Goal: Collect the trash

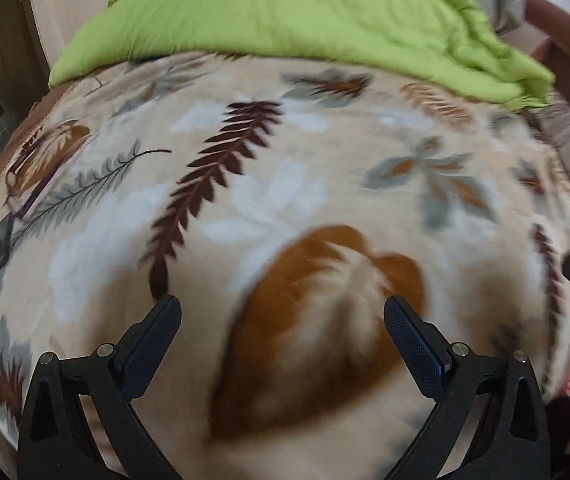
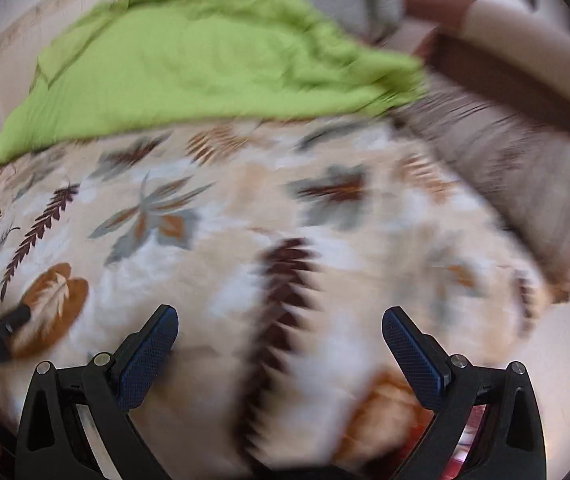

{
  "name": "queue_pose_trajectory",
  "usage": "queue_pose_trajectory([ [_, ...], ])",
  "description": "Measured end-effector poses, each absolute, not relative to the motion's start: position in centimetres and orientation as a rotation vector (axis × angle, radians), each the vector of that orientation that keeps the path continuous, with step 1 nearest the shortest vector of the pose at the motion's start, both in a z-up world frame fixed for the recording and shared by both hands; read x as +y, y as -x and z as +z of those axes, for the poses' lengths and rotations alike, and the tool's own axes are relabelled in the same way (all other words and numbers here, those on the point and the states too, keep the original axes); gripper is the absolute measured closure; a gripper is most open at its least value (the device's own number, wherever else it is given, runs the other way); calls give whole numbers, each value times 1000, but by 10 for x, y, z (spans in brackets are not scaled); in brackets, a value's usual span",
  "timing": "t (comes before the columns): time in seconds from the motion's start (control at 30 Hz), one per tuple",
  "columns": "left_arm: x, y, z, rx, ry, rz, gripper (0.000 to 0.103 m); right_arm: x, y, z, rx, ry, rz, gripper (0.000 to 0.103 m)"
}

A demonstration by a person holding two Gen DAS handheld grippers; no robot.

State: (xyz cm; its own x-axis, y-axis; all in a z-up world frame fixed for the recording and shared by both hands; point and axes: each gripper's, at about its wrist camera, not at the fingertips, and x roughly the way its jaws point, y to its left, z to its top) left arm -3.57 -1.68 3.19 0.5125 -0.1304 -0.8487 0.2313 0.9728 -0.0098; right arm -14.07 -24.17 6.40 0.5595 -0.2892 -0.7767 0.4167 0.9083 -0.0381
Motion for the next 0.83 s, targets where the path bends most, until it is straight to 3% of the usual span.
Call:
queue_pose_trajectory([
  [0.27, -3, 5, 9, 945, -89, -123, 0, -202, 15, -9, 901, -145, -389, 0],
  [0.33, -5, 3, 7, 938, -97, -113, 0, -198, -1, -21, 992, -110, -350, 0],
  [0.83, -4, -23, 3, 926, -105, -123, 0, -207, -1, -20, 946, -156, -331, 0],
])
